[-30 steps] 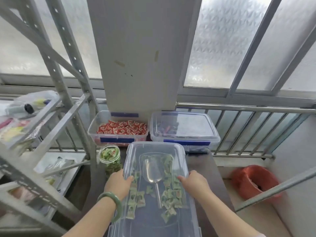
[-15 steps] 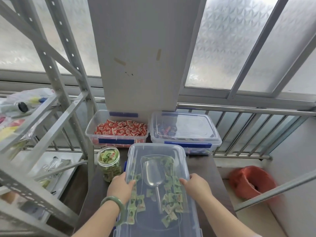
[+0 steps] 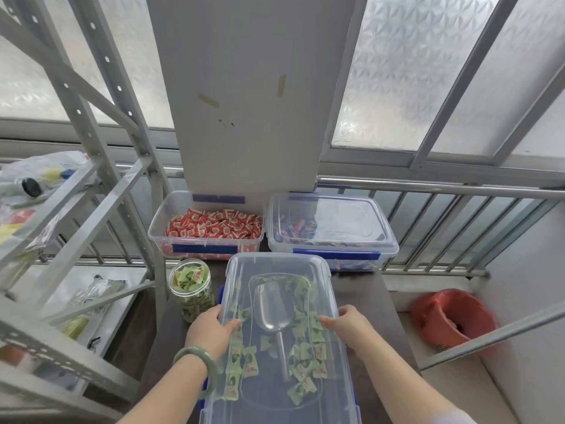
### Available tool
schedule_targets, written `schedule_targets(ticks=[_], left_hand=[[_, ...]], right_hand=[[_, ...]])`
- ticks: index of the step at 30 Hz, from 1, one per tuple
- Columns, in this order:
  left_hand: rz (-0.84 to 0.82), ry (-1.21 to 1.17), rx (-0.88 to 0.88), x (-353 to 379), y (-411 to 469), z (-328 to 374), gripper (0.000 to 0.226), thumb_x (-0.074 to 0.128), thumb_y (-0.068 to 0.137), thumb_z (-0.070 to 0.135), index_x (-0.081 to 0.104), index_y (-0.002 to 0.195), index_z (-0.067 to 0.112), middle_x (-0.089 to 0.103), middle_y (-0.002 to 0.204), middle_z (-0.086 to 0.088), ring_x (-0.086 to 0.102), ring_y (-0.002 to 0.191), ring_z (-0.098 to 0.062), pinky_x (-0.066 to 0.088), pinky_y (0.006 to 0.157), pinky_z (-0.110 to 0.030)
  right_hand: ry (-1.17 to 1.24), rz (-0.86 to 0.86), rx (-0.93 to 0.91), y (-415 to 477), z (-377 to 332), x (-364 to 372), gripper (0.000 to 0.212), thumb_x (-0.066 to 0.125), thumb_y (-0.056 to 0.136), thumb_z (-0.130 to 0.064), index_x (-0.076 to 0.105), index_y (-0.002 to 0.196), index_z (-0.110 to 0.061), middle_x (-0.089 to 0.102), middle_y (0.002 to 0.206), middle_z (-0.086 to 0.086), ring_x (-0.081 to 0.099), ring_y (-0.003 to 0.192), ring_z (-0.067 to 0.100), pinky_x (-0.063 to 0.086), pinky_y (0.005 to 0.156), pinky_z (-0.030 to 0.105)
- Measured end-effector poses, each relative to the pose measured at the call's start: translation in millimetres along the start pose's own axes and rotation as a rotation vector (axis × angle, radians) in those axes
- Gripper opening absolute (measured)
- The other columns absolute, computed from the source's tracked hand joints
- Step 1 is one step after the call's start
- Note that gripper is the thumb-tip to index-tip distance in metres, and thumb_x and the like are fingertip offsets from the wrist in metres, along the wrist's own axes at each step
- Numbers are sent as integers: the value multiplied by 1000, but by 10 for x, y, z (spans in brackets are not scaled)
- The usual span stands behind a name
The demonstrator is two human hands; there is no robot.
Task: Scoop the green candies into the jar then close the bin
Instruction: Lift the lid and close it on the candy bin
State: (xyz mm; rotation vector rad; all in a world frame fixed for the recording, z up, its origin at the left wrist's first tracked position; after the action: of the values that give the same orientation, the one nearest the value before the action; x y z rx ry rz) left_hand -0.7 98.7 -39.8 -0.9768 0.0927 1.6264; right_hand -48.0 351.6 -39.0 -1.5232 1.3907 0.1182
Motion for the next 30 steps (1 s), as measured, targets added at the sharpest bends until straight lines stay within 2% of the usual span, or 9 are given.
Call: schedule_targets(ticks=[3, 8, 13, 17, 20, 23, 25, 27, 30], left_hand=[[-34, -172, -82, -35, 35, -58, 59, 68, 84, 29, 43, 135, 12, 56, 123, -5, 57, 84, -13, 42, 79, -31], [-113, -165, -184, -97, 131, -188, 88, 72, 74, 49, 32, 143, 12, 42, 143, -13, 44, 128, -31, 36, 107, -43], [-216, -250, -257, -73, 139, -237, 101, 66, 76, 56, 17, 147, 3, 26, 153, -15, 31, 137, -34, 30, 110, -46], [-218, -156, -239, -48, 166, -262, 107, 62, 69, 67, 27, 144, 0, 36, 149, -15, 39, 132, -33, 34, 107, -42], [-147, 47, -205, -36, 154, -219, 88, 54, 81, 63, 34, 140, 0, 51, 135, -13, 51, 119, -29, 39, 99, -37], [-80, 175, -147, 3, 132, -124, 66, 47, 89, 55, 47, 127, 0, 50, 78, 1, 54, 77, -19, 44, 80, -33], [-66, 252, -111, 15, 94, -59, 62, 45, 92, 51, 47, 127, 0, 55, 84, 0, 55, 88, -24, 39, 75, -30], [-55, 300, -89, 25, 85, -17, 59, 44, 93, 49, 46, 128, 1, 61, 113, -10, 58, 105, -27, 37, 75, -28], [-53, 375, -92, 37, 83, 13, 54, 41, 95, 46, 50, 124, 2, 57, 91, -5, 55, 89, -24, 38, 73, -28]], right_hand=[[105, -54, 65, -2, 10, -16, 91, 66, 84, -50, 21, 151, -6, 39, 150, 11, 47, 129, 29, 45, 89, 33], [167, -112, 138, 10, 63, -32, 98, 70, 77, -56, 27, 149, -5, 43, 146, 13, 45, 129, 33, 43, 103, 41], [169, -134, 118, 0, 82, -37, 94, 68, 78, -57, 31, 147, -5, 42, 148, 13, 44, 131, 33, 41, 102, 42], [201, -113, 46, -24, 55, -10, 88, 65, 84, -50, 24, 151, -10, 37, 152, 10, 43, 132, 32, 43, 100, 40], [167, -79, 32, -45, 20, 5, 84, 64, 87, -47, 24, 151, -8, 39, 150, 11, 44, 131, 31, 44, 97, 38], [56, -36, 27, -64, -32, 13, 78, 60, 90, -46, 29, 148, -3, 49, 142, 13, 52, 125, 30, 46, 96, 34], [-10, -24, 27, -82, -56, 13, 73, 57, 92, -44, 33, 146, -1, 53, 138, 13, 54, 123, 28, 46, 99, 34], [-47, -15, 25, -91, -64, 17, 66, 56, 93, -43, 39, 141, -1, 57, 132, 12, 57, 120, 27, 48, 98, 34], [-130, -17, 4, -93, -89, 36, 46, 54, 95, -42, 53, 120, -3, 62, 93, 6, 61, 81, 20, 53, 80, 35]])
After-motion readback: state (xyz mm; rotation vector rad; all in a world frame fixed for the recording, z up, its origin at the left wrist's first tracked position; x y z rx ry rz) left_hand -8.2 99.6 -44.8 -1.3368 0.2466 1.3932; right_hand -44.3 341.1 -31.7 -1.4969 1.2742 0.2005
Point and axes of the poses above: each hand's wrist, its own y-axis towards the middle knuckle, its own x-axis out of the palm, z = x × y, the point moved 1 cm from there along y, towards the middle knuckle
